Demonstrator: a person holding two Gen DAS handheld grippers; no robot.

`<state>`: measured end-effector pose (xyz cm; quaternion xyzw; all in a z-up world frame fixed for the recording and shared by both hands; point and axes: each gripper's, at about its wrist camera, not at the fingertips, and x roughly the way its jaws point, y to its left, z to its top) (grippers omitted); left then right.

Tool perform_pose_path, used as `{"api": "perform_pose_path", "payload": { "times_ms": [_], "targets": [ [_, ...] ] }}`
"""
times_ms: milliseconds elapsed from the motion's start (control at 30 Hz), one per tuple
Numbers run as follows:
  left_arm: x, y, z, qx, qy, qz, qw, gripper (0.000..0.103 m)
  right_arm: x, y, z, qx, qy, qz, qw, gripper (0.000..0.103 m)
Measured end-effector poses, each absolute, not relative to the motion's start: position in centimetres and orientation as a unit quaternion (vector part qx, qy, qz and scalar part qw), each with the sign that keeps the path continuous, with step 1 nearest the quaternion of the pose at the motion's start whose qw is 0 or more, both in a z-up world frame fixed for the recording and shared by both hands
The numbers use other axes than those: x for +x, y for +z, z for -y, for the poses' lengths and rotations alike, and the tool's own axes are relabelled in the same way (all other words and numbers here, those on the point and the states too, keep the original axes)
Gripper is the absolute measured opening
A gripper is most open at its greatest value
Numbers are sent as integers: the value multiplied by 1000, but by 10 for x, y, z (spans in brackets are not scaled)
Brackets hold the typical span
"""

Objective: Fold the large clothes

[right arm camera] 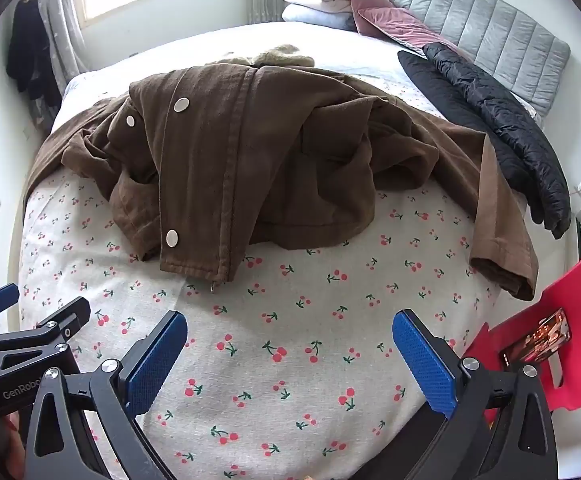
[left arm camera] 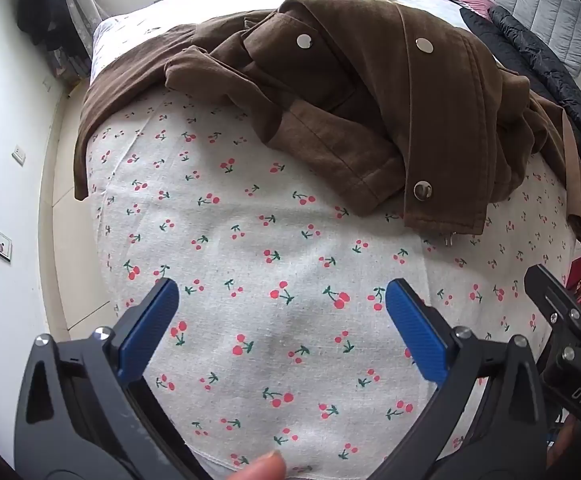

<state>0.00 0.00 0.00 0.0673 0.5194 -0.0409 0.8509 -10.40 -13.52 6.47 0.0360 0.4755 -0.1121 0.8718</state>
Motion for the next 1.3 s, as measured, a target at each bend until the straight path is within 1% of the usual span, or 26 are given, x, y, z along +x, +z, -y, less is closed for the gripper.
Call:
{"api": "perform_pose_path", "payload": {
  "times_ms": [1300],
  "targets": [
    [-2,3,1,74,-41,-516,852,103,-105,66,135,36,-113,-478,870,103]
  ]
}}
